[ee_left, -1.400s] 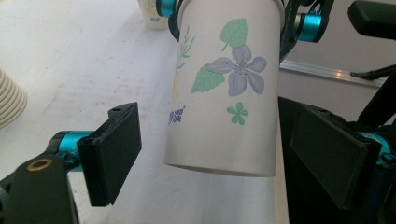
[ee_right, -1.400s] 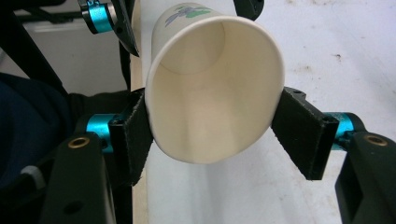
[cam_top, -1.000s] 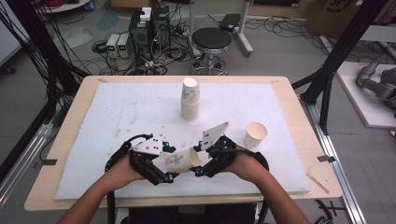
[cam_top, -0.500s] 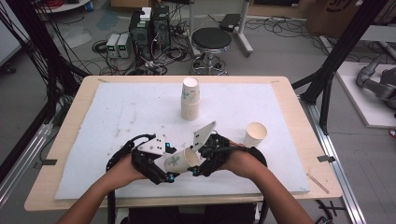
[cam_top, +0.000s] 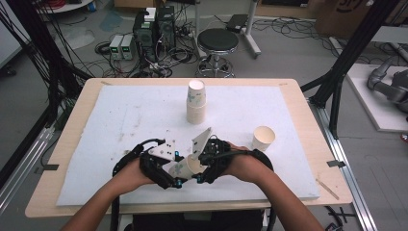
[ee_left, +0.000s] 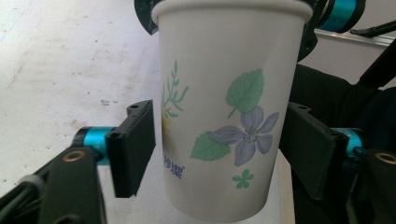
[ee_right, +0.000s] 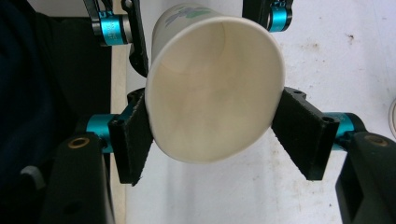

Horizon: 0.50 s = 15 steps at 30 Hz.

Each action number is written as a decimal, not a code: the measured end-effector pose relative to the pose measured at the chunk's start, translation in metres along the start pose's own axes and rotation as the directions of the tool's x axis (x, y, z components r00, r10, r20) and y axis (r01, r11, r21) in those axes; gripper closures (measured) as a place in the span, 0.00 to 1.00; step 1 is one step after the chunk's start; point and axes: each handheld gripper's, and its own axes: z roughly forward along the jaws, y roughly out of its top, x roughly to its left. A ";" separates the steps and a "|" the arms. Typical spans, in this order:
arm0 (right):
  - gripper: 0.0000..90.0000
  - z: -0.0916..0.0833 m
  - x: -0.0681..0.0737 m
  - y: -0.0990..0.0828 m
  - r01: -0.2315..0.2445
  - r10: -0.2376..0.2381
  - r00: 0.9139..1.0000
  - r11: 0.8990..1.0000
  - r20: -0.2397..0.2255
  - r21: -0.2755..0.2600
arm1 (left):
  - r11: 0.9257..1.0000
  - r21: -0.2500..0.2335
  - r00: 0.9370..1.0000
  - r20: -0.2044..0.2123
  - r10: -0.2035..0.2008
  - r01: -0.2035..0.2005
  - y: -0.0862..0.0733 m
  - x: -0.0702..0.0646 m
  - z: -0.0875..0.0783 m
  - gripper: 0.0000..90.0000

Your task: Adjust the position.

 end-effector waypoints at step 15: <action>0.26 -0.006 -0.003 -0.004 -0.050 0.050 0.999 0.995 0.000 -0.091 | 0.998 -0.050 1.000 0.010 -0.027 0.027 -0.003 0.001 0.002 0.36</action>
